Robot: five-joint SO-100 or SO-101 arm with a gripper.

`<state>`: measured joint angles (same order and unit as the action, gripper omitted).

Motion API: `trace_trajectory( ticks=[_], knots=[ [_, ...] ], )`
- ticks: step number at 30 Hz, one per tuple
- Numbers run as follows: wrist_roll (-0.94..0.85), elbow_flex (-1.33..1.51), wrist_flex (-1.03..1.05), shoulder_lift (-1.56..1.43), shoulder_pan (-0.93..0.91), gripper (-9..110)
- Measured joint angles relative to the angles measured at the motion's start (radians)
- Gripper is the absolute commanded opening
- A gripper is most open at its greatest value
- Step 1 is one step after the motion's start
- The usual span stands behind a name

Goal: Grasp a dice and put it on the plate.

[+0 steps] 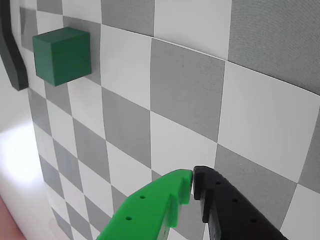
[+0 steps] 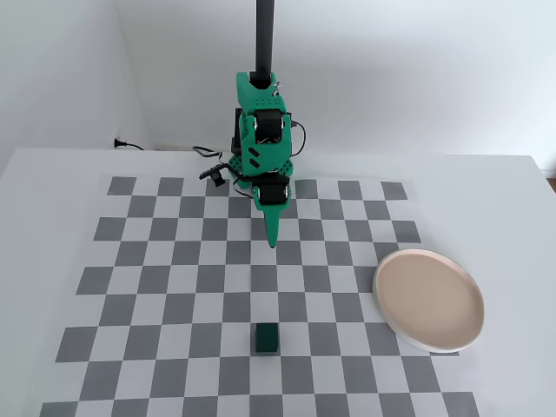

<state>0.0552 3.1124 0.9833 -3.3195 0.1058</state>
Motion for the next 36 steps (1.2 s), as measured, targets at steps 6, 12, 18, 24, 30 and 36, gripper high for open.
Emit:
trace_trajectory(
  ticks=[6, 12, 18, 24, 30, 36],
  knots=[
    [0.000, 0.000, 0.000, 0.000, 0.000, -4],
    [0.000, 0.000, 0.000, 0.000, 0.000, -4],
    [0.000, 0.000, 0.000, 0.000, 0.000, -4],
    [0.000, 0.000, 0.000, 0.000, 0.000, -4],
    [0.000, 0.000, 0.000, 0.000, 0.000, -1],
    [0.000, 0.000, 0.000, 0.000, 0.000, -4]
  ],
)
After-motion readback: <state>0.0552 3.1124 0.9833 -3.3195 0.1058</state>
